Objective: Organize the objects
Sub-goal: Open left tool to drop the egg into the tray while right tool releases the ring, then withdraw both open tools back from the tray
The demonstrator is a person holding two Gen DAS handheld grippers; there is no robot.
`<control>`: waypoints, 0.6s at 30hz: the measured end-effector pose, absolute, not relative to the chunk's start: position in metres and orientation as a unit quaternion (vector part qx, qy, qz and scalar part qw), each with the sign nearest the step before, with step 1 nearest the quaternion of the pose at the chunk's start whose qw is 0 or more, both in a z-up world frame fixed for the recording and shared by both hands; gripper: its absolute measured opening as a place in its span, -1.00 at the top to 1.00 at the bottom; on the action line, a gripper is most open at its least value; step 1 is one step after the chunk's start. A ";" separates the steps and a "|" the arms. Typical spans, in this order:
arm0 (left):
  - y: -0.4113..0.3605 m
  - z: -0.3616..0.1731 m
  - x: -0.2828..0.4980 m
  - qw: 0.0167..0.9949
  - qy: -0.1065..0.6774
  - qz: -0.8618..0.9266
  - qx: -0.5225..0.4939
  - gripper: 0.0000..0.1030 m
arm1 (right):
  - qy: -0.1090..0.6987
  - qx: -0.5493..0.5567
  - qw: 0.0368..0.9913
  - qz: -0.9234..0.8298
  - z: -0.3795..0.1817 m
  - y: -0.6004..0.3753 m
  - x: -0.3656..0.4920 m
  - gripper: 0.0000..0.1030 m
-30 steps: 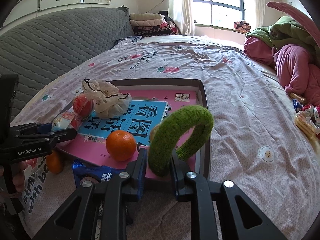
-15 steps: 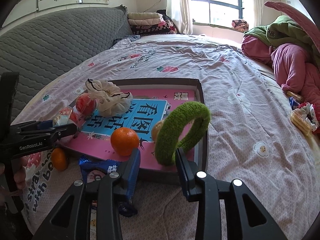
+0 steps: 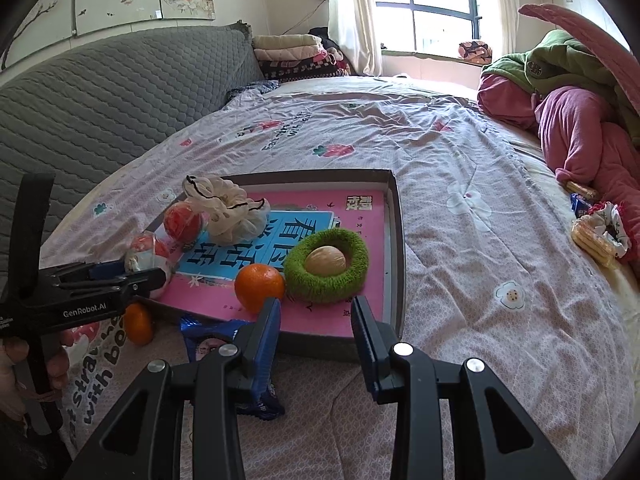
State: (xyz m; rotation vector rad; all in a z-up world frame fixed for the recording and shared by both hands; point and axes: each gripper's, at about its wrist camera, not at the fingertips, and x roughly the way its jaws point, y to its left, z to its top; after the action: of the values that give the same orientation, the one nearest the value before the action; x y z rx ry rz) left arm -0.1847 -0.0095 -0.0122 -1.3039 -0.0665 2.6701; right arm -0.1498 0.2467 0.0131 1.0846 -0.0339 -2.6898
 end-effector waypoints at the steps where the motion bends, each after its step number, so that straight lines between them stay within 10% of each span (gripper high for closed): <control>1: -0.010 -0.011 -0.184 0.084 -0.022 0.895 -0.437 -0.14 | -0.012 0.371 0.120 -0.921 0.014 0.246 -0.149 0.29; 18: -0.011 0.023 -0.161 0.087 -0.026 0.909 -0.407 -0.14 | -0.009 0.352 0.131 -0.927 0.038 0.237 -0.131 0.19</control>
State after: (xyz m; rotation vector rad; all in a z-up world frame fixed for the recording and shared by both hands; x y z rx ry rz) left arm -0.1611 -0.0113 0.0226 -1.2111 -0.0778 2.7073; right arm -0.1309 0.2368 0.0384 1.0234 -0.0265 -2.6905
